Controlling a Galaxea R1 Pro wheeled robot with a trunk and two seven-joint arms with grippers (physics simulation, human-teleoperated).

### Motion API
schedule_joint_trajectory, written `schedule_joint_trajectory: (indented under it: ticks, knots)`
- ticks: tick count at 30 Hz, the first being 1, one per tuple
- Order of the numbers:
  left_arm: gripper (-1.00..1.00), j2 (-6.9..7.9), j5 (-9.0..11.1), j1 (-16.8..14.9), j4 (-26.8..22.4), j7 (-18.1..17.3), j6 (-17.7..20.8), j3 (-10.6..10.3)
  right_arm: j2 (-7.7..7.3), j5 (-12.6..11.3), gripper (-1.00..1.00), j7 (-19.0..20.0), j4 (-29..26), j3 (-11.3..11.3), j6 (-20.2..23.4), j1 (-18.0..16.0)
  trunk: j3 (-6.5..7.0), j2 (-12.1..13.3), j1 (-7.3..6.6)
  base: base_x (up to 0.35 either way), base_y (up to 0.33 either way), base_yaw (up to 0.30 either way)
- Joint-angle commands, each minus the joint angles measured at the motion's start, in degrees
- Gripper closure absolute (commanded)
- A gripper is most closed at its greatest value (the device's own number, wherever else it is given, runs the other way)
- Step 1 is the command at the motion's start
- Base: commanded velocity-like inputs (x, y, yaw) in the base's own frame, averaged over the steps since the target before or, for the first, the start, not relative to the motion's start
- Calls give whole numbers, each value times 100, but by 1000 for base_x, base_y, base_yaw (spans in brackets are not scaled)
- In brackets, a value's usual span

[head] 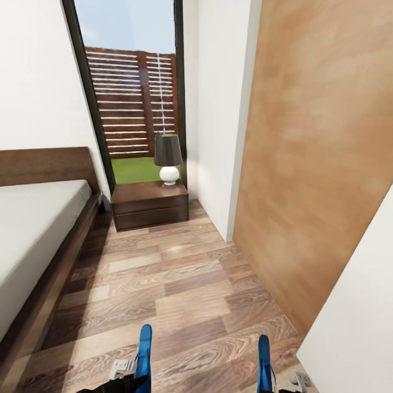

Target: In the bedroom, move the book from the bed onto either nightstand, and place the two sandals side by side next to the bed.

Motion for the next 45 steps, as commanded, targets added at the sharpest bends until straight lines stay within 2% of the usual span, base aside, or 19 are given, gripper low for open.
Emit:
schedule_joint_trajectory:
  ticks: [1, 12, 24, 45]
  knots:
    - [100, 6, 63, -3, -4, -7, 26, -36, 1, 25, 100, 28, -8, -57, 54, -3, -5, -2, 2, 325, 0, 0]
    - [100, 4, 63, -2, -4, -7, 26, -36, 1, 25, 100, 28, -9, -57, 54, 0, -5, -2, 2, 325, 0, 3]
    - [100, 5, 63, -3, -4, -7, 26, -36, 2, 25, 100, 28, -12, -57, 54, 0, -5, -2, 2, 325, 0, 203]
    - [100, 5, 63, -3, -4, 2, 26, -36, 9, 26, 100, 28, -4, -57, 54, 0, -5, -2, 2, 325, 0, 6]
